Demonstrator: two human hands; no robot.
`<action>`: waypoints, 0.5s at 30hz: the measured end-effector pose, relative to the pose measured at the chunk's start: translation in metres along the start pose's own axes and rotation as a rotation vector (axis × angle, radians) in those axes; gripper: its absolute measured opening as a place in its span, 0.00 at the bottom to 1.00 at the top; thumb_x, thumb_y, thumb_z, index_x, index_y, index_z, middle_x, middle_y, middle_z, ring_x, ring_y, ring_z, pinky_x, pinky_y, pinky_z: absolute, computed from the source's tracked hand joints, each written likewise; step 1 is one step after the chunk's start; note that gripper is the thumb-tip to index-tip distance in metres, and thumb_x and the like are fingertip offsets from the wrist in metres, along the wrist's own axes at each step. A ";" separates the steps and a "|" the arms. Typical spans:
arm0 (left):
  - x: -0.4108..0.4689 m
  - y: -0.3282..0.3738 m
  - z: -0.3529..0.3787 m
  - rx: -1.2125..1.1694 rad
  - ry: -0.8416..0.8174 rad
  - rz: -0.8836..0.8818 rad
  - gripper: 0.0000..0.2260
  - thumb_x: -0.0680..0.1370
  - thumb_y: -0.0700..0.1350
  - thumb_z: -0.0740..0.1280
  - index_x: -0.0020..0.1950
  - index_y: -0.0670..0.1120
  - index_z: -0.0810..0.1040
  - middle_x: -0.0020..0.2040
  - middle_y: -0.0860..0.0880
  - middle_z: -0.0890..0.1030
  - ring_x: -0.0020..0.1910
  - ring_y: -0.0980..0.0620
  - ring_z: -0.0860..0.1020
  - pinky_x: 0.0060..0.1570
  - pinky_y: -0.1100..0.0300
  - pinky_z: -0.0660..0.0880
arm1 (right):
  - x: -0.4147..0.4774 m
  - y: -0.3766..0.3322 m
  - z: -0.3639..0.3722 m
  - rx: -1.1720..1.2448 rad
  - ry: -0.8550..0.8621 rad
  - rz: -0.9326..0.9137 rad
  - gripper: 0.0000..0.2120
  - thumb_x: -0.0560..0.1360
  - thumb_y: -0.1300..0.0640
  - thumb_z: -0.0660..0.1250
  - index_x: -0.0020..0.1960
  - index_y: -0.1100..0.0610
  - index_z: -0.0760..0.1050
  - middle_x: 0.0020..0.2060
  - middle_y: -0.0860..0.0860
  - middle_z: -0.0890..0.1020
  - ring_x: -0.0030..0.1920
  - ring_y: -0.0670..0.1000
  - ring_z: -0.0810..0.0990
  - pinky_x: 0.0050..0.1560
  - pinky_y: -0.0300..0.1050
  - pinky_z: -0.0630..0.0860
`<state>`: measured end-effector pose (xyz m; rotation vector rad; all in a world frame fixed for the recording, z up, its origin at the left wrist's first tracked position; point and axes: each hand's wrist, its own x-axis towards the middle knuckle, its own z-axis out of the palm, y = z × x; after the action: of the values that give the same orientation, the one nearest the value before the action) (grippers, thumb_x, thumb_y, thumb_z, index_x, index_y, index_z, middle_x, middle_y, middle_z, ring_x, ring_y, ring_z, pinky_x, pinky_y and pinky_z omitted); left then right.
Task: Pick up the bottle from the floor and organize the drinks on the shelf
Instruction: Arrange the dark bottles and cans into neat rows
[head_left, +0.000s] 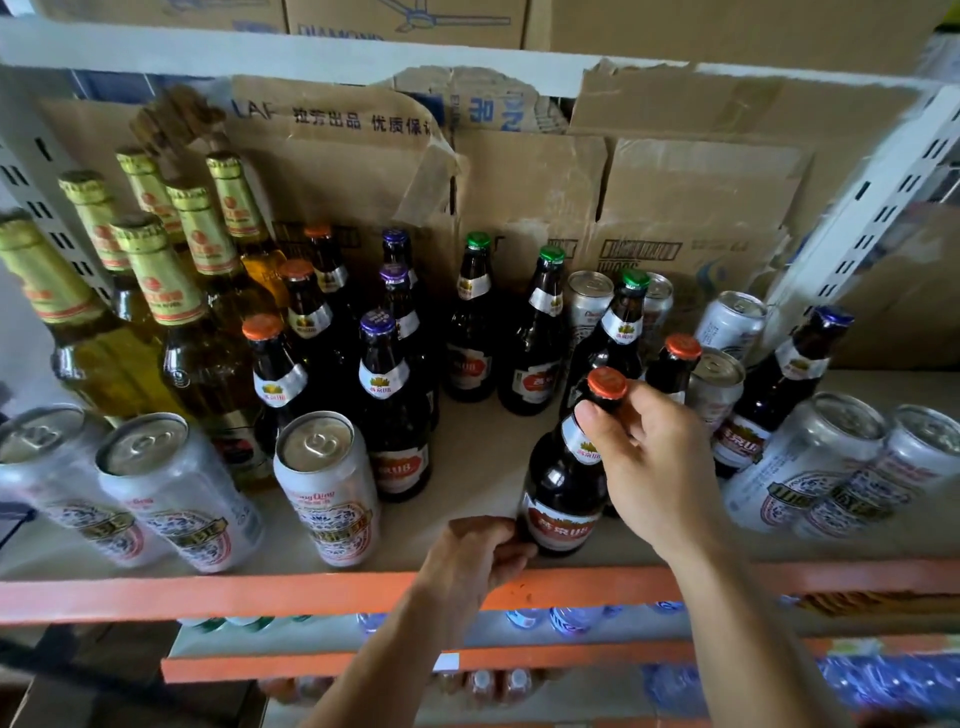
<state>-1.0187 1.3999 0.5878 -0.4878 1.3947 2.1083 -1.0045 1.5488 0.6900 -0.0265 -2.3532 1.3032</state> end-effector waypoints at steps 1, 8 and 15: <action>0.000 0.000 0.000 -0.002 0.001 -0.004 0.09 0.77 0.33 0.60 0.41 0.37 0.80 0.36 0.42 0.84 0.36 0.50 0.84 0.37 0.62 0.80 | 0.000 -0.001 0.002 0.000 0.003 0.000 0.05 0.76 0.53 0.68 0.46 0.54 0.77 0.35 0.47 0.82 0.39 0.49 0.81 0.43 0.51 0.77; -0.002 0.000 -0.004 -0.004 -0.037 -0.025 0.08 0.78 0.35 0.60 0.44 0.38 0.79 0.36 0.45 0.85 0.40 0.51 0.84 0.38 0.63 0.79 | 0.005 -0.009 0.023 0.006 0.040 0.005 0.05 0.78 0.53 0.65 0.48 0.42 0.73 0.38 0.33 0.79 0.38 0.35 0.77 0.40 0.26 0.69; 0.005 0.000 -0.010 -0.034 -0.090 -0.090 0.10 0.77 0.33 0.61 0.39 0.38 0.79 0.33 0.43 0.84 0.36 0.50 0.84 0.37 0.61 0.79 | 0.011 -0.004 0.031 -0.006 0.077 0.046 0.03 0.78 0.51 0.64 0.51 0.46 0.75 0.41 0.35 0.81 0.41 0.38 0.78 0.41 0.28 0.70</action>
<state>-1.0227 1.3915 0.5810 -0.4549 1.2649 2.0582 -1.0256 1.5244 0.6838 -0.1307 -2.3041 1.2939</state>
